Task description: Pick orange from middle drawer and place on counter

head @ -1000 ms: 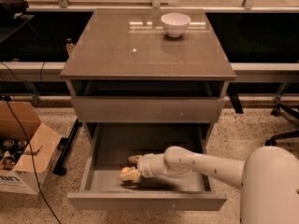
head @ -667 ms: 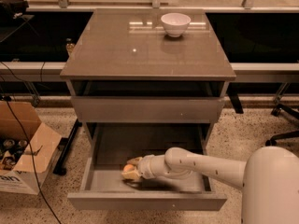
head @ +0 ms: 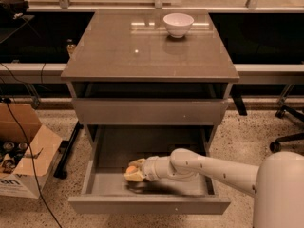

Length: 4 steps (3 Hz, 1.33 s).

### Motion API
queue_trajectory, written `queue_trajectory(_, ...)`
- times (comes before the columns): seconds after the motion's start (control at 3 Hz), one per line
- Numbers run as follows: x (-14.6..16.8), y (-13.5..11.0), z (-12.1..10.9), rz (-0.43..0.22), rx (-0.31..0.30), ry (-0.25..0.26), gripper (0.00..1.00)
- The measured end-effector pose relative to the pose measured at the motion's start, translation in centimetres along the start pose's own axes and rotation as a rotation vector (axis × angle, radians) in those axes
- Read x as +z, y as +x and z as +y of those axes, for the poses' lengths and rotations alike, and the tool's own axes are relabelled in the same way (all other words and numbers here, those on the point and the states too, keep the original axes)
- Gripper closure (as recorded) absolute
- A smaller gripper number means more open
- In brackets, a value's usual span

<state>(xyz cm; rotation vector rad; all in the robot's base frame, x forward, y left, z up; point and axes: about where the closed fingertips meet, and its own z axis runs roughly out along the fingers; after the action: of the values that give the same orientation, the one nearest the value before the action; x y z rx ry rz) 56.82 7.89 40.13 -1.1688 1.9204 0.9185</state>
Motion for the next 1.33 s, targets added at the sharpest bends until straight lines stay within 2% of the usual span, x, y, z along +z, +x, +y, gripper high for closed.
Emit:
queue_trajectory(0.33, -2.6, -2.7, 0.3, -0.095, -0.024, -0.029, 1.00)
queue_trajectory(0.67, -7.2, -5.4, 1.8, -0.174, -0.059, -0.081, 1.00)
queue_trajectory(1.0, -14.2, -9.2, 3.5, -0.187, -0.118, -0.061, 1.00)
queue_trajectory(1.33, -19.4, -13.2, 4.3, -0.193, -0.194, -0.029, 1.00)
